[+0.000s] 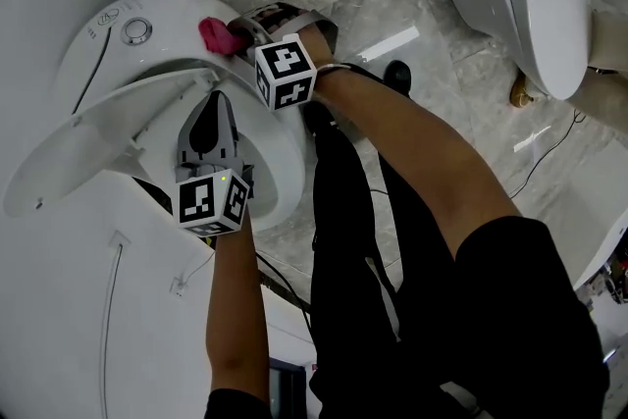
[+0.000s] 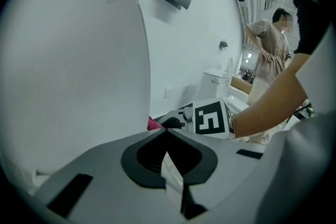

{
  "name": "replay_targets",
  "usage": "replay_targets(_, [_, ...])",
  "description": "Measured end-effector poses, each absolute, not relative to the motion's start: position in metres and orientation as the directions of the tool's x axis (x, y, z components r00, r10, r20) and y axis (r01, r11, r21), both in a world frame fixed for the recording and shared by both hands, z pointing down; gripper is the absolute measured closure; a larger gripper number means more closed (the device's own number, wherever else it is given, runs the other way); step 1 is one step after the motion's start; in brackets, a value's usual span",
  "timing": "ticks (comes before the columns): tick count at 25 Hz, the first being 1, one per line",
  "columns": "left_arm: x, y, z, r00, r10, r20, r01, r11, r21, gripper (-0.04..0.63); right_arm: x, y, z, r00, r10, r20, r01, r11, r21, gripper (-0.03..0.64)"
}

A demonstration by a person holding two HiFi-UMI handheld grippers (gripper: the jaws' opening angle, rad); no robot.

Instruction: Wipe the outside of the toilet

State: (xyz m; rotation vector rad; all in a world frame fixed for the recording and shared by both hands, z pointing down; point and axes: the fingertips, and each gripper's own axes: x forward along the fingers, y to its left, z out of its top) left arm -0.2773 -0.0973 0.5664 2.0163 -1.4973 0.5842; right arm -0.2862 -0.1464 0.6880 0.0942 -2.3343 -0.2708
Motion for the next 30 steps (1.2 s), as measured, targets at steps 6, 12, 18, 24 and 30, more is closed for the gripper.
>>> replay_targets(6, [-0.271,-0.096,0.567,0.308,-0.708,0.635,-0.95,-0.262,0.17,0.584,-0.276,-0.12,0.7,-0.684,-0.07,0.727,0.117,0.972,0.203,0.474])
replay_targets(12, [-0.263,-0.078,0.582,0.322,-0.683,0.655,-0.944,-0.281,0.171,0.584,-0.258,-0.082,0.715,-0.662,-0.002,0.749,0.19,0.967,0.17,0.474])
replay_targets(18, [-0.256,-0.053,0.596,0.328,-0.651,0.685,-0.942,-0.273,0.192,0.584,-0.238,-0.035,0.733,-0.64,0.046,0.767,0.191,0.976,0.101,0.474])
replay_targets(24, [-0.243,-0.034,0.61,0.34,-0.624,0.704,-0.938,-0.28,0.205,0.584,-0.217,0.021,0.746,-0.624,0.086,0.777,0.182,0.983,0.038,0.474])
replay_targets(30, [-0.239,-0.007,0.628,0.321,-0.589,0.742,-0.944,-0.262,0.201,0.584,-0.202,0.066,0.751,-0.622,0.112,0.775,0.146,0.989,-0.025,0.474])
